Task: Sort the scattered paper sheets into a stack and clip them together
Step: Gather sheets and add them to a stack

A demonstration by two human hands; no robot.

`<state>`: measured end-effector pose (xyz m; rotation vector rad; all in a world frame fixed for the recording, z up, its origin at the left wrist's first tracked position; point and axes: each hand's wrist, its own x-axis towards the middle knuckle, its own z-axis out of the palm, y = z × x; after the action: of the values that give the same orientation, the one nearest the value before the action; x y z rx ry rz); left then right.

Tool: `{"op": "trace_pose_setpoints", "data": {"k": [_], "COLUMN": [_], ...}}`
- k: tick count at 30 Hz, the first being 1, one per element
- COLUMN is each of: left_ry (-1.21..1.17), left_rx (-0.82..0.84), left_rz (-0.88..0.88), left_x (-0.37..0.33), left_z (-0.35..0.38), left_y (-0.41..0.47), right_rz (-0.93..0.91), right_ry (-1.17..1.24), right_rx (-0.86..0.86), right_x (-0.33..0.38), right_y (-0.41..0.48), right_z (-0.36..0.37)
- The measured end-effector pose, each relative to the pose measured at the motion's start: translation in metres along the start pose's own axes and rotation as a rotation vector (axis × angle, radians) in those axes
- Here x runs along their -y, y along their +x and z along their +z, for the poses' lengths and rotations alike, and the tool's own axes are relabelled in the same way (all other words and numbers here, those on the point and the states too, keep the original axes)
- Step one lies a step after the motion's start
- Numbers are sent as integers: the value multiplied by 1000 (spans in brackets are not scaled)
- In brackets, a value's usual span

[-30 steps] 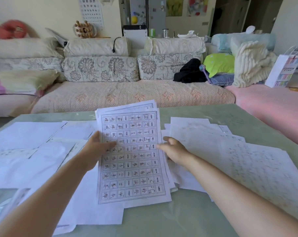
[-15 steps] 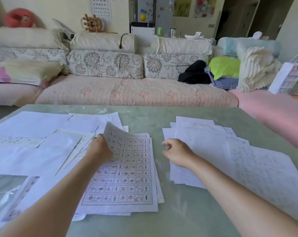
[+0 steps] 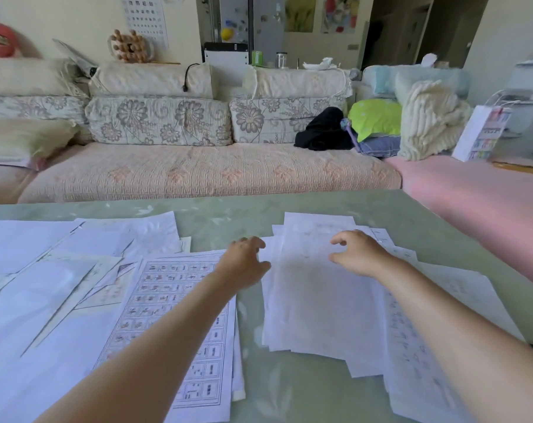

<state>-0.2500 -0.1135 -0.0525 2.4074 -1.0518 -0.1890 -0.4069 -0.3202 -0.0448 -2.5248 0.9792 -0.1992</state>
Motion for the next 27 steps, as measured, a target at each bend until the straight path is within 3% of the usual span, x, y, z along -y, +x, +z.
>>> {"op": "trace_pose_setpoints", "data": {"k": [6,10,14,20,23,27], "left_ry": [192,237,31,-420,-355,-368], "left_rx": [201,163,137,121,67,-32], "left_rz": [-129,-202,-260,-323,-220,-209], "left_x": [-44,-49,-51,-41,-38,-28], "left_z": [47,60,59,63,59,56], "left_y": [48,66,73,74,67,62], "right_rz": [79,86,64,-21,-72,-92], "right_ry": [-84,-187,-222,-59,20,73], "right_rx": [6,36,-5,15,11,14], "right_x": [-43,-53,-51,-42,-35,-19], "right_y": [41,55,65,67,66,63], "right_z": [-4,11,19,23,22,23]}}
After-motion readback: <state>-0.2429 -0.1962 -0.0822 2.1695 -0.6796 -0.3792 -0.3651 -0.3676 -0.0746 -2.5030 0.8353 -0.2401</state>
